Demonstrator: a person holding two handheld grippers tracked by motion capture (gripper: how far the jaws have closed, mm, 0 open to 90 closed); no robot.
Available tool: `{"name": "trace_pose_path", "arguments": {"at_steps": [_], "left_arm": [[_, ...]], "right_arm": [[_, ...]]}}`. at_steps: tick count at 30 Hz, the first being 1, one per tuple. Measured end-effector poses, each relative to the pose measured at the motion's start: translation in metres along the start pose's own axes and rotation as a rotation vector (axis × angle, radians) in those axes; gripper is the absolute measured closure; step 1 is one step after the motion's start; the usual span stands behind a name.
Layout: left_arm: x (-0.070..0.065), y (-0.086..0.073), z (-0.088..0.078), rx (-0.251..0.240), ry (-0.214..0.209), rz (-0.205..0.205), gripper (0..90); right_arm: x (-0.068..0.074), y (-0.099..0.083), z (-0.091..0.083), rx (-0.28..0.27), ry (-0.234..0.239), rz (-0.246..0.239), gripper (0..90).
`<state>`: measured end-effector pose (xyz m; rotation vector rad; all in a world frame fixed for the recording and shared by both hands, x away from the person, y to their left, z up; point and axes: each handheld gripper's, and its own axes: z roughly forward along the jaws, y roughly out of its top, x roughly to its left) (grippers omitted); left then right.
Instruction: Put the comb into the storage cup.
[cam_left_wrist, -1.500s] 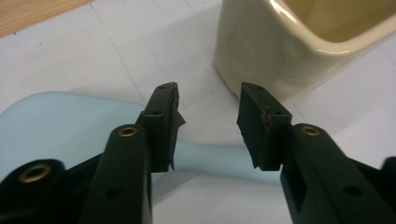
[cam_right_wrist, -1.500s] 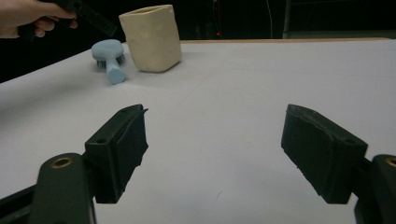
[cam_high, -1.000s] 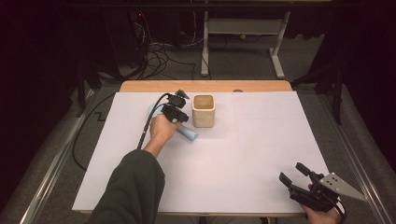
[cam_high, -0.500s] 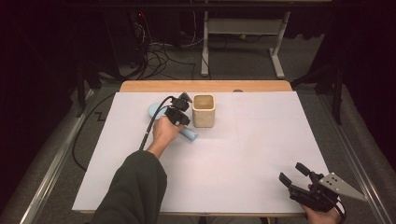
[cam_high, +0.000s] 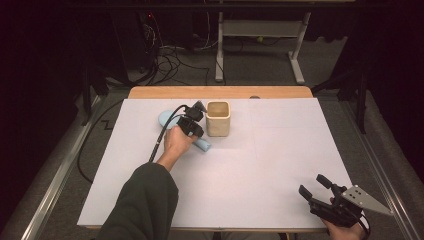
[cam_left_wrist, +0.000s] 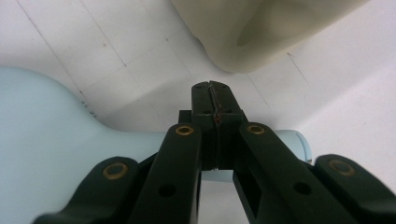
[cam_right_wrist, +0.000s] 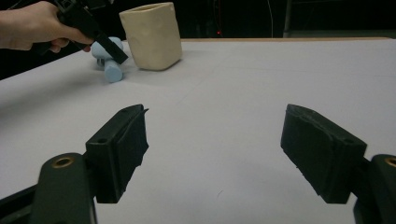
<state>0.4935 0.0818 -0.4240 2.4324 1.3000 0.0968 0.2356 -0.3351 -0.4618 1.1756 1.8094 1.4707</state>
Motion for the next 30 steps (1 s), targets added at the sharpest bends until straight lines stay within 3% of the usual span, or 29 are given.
{"name": "trace_pose_path", "arguments": {"at_steps": [17, 22, 30], "left_arm": [[-0.001, -0.017, -0.004, -0.006, -0.025, 0.015, 89.7], [-0.003, -0.023, -0.006, 0.006, -0.012, 0.04, 89.7], [-0.001, -0.032, -0.008, -0.005, -0.014, 0.04, 89.7]], "right_arm": [[0.001, 0.0, 0.0, 0.001, -0.002, -0.005, 23.6], [0.001, 0.0, 0.0, 0.004, -0.001, -0.008, 23.7], [0.0, 0.0, 0.001, 0.004, 0.0, -0.006, 23.7]]}}
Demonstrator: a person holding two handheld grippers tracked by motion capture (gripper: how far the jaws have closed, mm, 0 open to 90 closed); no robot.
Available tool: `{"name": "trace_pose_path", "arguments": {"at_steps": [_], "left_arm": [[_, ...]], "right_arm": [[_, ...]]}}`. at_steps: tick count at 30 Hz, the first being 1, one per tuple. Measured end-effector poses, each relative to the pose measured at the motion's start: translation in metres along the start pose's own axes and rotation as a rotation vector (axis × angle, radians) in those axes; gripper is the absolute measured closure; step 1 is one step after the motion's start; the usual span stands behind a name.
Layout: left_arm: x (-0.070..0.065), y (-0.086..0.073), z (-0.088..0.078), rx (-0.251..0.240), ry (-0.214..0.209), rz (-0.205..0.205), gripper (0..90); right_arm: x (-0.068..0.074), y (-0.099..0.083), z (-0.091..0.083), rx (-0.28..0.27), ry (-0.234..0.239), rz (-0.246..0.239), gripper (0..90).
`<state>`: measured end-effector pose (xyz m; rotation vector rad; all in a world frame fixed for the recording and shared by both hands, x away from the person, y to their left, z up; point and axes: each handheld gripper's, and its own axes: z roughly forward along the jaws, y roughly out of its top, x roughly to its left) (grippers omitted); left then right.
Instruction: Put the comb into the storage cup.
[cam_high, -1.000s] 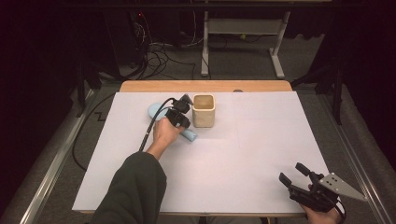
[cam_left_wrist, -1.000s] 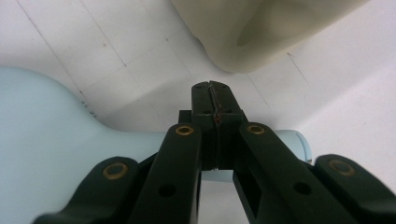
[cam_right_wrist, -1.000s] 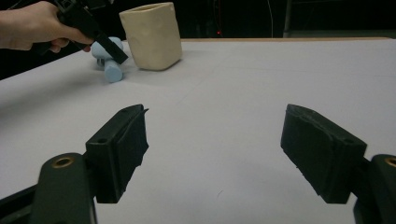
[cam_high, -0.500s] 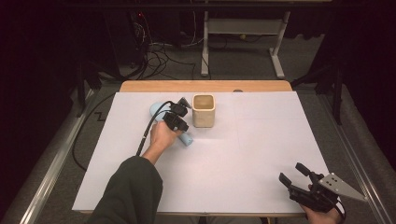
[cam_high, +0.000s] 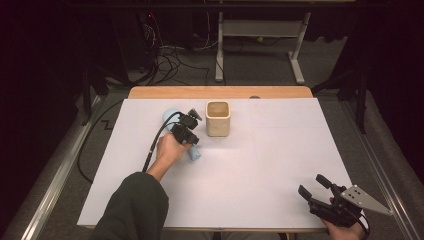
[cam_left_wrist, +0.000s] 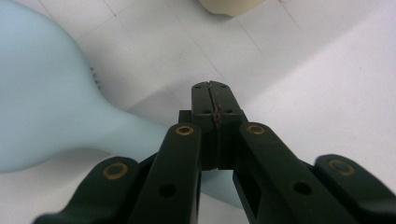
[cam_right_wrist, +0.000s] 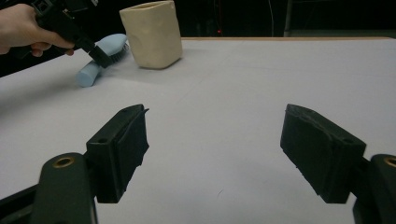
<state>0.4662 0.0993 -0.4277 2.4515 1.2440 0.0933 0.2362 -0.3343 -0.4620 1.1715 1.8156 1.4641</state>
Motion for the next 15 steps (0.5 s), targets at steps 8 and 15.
{"name": "trace_pose_path", "arguments": {"at_steps": [8, 15], "left_arm": [[0.002, -0.008, -0.003, 0.0, 0.002, 0.002, 89.7], [0.005, -0.015, -0.006, -0.007, 0.001, -0.004, 89.7]], "right_arm": [[0.0, 0.0, 0.0, 0.0, 0.002, 0.0, 23.6], [0.0, 0.0, 0.0, 0.0, 0.002, 0.0, 23.7]]}}
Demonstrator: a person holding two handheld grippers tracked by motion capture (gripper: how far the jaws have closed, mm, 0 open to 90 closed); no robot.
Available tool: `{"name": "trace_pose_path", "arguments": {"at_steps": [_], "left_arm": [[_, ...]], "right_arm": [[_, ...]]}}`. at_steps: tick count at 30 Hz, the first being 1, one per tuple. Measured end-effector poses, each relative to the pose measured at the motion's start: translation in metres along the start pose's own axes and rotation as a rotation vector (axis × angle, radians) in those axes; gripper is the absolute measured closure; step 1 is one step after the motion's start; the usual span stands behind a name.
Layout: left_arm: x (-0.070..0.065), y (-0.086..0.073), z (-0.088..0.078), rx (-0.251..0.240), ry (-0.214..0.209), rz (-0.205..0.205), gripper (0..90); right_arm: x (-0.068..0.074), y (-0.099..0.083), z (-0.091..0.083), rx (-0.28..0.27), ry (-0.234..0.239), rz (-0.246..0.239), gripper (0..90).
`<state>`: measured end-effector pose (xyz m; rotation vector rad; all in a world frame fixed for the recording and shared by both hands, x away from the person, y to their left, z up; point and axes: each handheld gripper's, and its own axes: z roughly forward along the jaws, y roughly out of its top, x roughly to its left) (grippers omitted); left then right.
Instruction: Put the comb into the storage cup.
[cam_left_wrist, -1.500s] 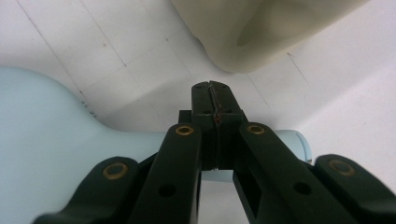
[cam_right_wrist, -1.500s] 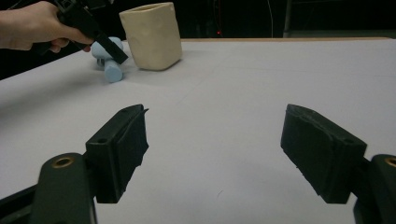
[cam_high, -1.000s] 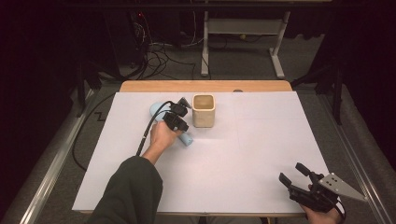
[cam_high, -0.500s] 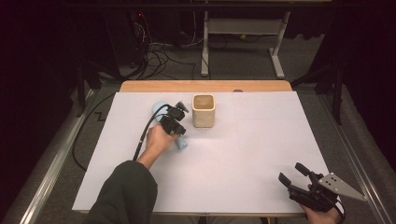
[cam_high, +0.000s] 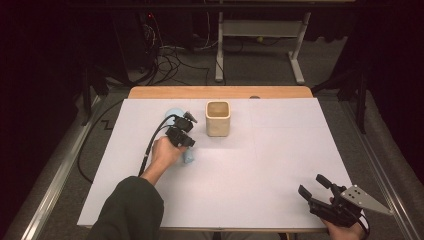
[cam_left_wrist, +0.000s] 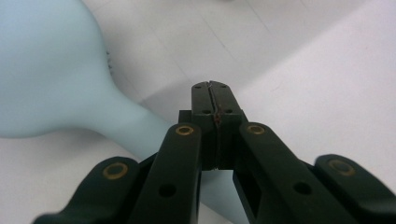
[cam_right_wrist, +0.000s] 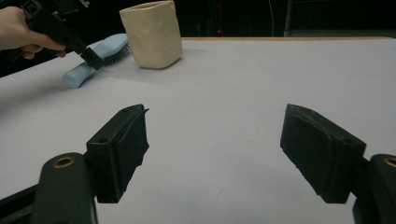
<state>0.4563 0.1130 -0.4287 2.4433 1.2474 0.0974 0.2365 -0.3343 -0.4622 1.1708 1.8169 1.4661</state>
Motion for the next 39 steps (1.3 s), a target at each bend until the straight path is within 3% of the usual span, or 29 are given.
{"name": "trace_pose_path", "arguments": {"at_steps": [11, 39], "left_arm": [[0.006, -0.01, -0.003, -0.012, -0.008, -0.015, 89.7], [0.021, -0.029, -0.009, -0.001, 0.025, -0.04, 89.7]], "right_arm": [[0.0, 0.0, 0.0, 0.001, 0.0, -0.001, 23.8], [0.001, 0.0, 0.0, 0.004, -0.002, -0.005, 23.8]]}}
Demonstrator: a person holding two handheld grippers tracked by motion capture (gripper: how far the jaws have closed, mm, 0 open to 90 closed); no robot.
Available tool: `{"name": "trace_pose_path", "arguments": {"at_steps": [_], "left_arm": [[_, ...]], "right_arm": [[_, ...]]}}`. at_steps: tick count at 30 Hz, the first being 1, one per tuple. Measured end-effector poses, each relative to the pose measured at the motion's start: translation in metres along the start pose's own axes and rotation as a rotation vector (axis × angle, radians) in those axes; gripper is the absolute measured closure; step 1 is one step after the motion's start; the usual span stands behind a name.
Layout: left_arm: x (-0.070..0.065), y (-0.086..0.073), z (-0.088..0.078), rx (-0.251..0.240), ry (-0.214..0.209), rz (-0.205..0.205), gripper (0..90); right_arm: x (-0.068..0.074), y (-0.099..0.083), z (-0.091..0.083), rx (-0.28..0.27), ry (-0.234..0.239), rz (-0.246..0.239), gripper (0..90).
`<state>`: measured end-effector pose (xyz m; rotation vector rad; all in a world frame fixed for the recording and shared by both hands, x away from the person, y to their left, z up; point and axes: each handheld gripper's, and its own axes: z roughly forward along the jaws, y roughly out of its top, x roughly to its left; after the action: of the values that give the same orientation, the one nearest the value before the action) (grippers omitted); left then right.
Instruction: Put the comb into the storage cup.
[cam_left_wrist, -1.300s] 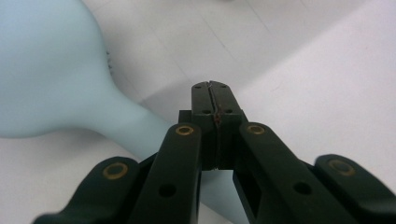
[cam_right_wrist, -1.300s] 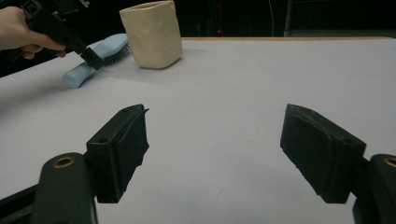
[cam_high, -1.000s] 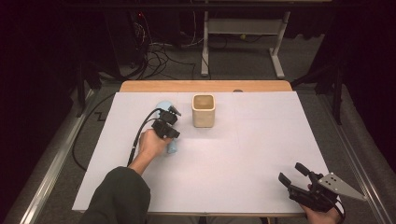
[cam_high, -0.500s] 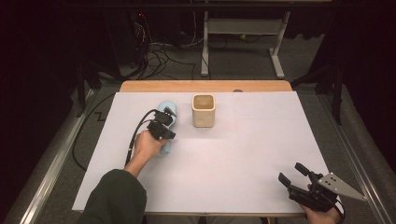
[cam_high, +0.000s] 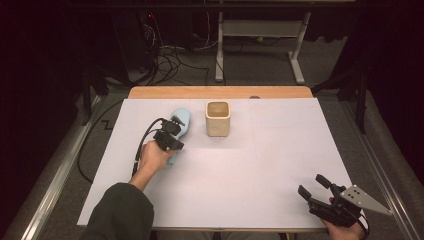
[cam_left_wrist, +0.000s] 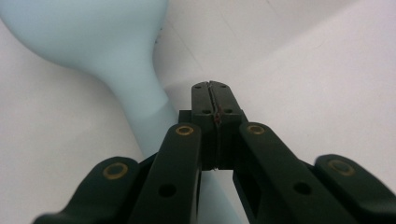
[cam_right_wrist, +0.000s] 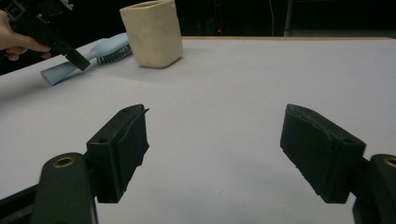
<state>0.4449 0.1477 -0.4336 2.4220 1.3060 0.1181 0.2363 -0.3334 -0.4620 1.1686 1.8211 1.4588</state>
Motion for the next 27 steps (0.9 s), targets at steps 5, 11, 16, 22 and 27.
{"name": "trace_pose_path", "arguments": {"at_steps": [5, 11, 16, 22, 27], "left_arm": [[0.002, -0.002, -0.002, -0.001, 0.013, -0.002, 89.7], [0.004, -0.004, -0.003, 0.001, 0.024, -0.004, 89.7], [0.006, -0.007, -0.005, 0.003, 0.035, -0.001, 89.7], [0.008, -0.01, -0.006, -0.01, 0.028, -0.014, 89.6], [0.01, -0.012, -0.011, -0.04, -0.001, -0.031, 86.5]], "right_arm": [[0.0, 0.0, 0.0, -0.001, 0.001, -0.001, 23.8], [0.0, 0.0, 0.0, -0.001, -0.001, 0.0, 23.8], [0.0, 0.0, 0.0, -0.001, 0.0, -0.001, 23.9], [0.0, 0.0, 0.0, -0.001, 0.0, -0.004, 24.0], [0.0, 0.0, 0.0, -0.001, -0.003, -0.004, 24.0]]}}
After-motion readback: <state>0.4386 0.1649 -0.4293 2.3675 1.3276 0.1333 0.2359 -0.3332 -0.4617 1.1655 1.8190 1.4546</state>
